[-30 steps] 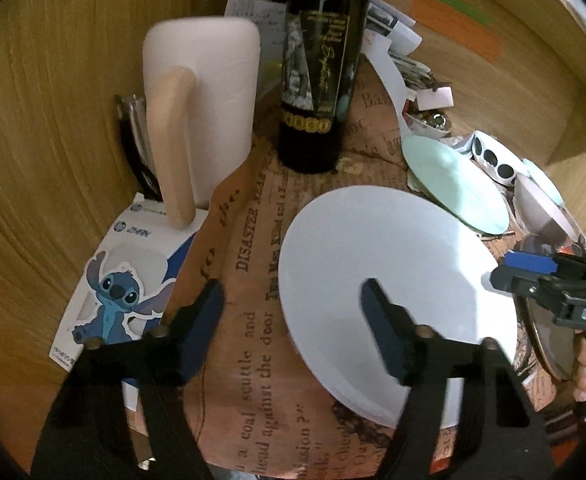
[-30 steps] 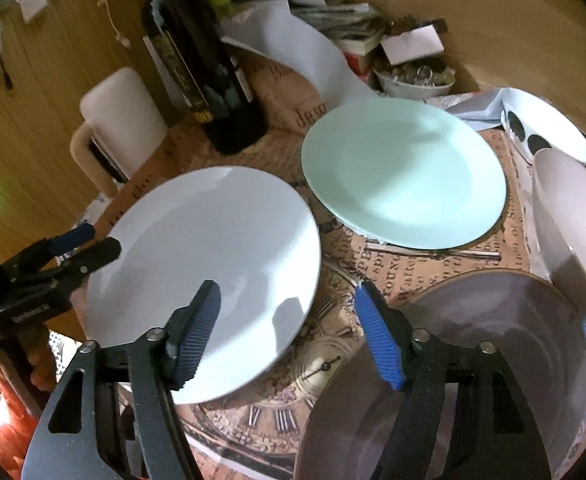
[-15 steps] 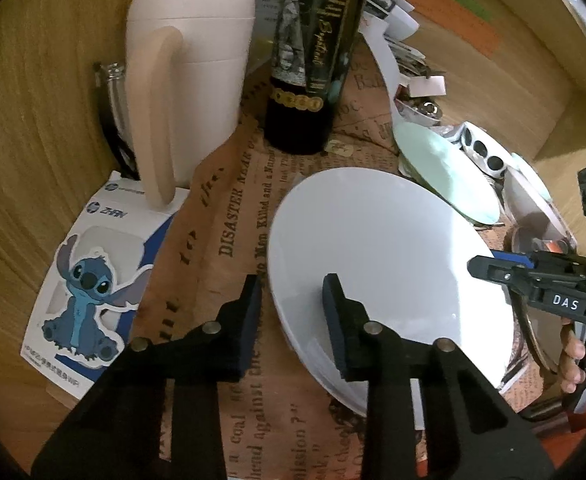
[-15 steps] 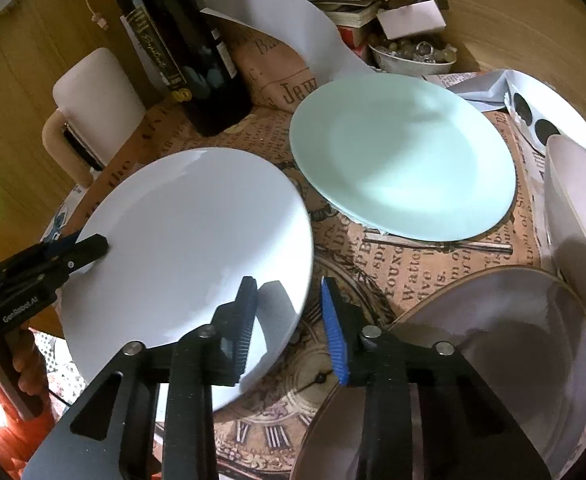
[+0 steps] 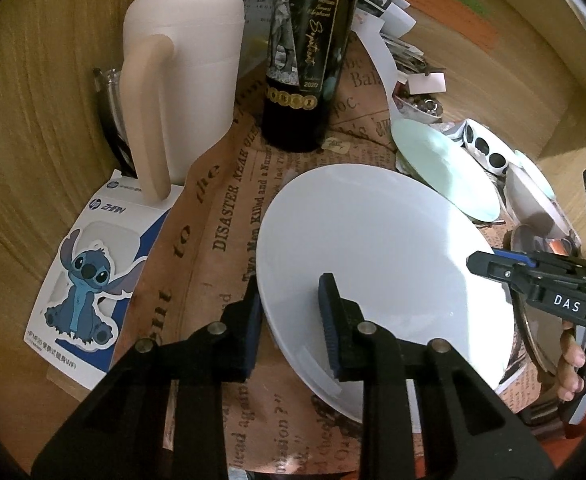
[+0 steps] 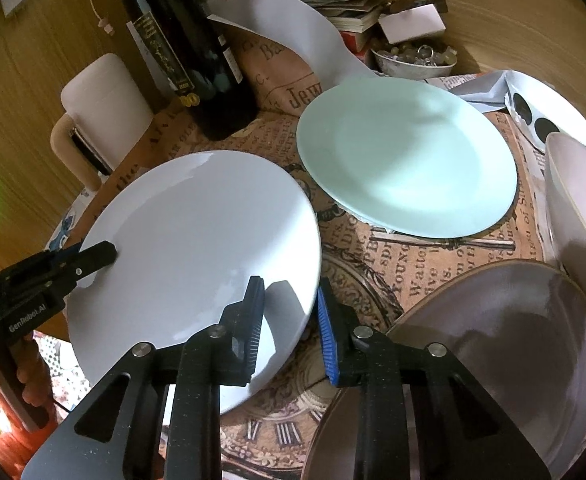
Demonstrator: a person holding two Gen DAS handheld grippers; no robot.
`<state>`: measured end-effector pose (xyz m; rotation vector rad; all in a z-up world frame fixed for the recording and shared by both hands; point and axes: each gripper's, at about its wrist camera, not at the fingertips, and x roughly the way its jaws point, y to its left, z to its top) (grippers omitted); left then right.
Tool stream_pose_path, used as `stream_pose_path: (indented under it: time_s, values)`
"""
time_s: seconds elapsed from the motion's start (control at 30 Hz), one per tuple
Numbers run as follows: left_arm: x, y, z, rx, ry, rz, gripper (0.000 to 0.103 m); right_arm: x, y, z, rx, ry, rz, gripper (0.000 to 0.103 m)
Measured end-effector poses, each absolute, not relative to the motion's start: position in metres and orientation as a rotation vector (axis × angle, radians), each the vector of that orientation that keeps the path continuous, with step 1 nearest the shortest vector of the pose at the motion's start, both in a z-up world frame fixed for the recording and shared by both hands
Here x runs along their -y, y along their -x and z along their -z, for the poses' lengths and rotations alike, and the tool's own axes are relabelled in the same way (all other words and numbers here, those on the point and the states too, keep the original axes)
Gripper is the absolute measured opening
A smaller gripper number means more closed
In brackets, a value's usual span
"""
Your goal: Organize plates and bowls
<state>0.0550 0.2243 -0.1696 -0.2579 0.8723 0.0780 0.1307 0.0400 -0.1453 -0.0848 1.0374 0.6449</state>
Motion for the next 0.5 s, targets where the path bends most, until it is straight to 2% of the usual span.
stream_pose_path:
  time_s: [0.5]
  values:
    - [-0.201,-0.055,0.139,-0.796,0.238,-0.049,0.027,-0.010,-0.121,0.115,-0.928,0.034,-0.633,0.024]
